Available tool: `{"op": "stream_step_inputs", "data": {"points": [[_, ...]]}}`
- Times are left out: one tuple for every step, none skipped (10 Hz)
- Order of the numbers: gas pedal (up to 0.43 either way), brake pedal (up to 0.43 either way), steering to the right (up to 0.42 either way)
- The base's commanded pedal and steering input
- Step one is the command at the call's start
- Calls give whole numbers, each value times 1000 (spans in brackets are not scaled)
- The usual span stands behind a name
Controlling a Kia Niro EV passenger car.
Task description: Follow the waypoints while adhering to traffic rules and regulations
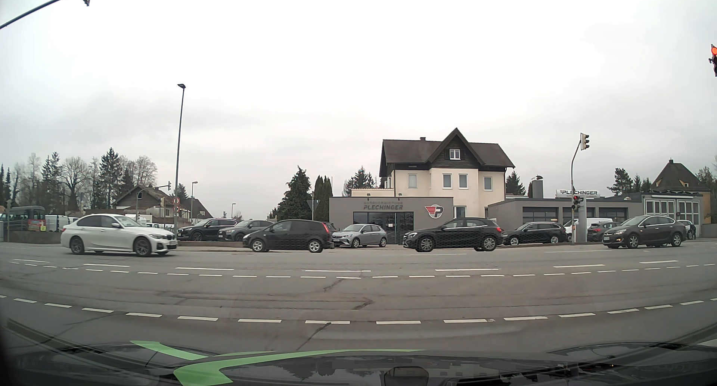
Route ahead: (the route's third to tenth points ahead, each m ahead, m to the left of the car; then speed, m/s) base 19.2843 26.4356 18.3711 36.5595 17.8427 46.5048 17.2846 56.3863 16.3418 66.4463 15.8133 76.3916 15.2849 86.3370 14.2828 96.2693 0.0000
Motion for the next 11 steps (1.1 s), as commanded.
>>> {"op": "stream_step_inputs", "data": {"points": [[0,341,-3],[0,341,-3],[0,341,-3],[0,341,-3],[0,341,-3],[0,341,-3],[0,341,-3],[0,341,-3],[0,341,-3],[0,341,-3],[0,341,-3]]}}
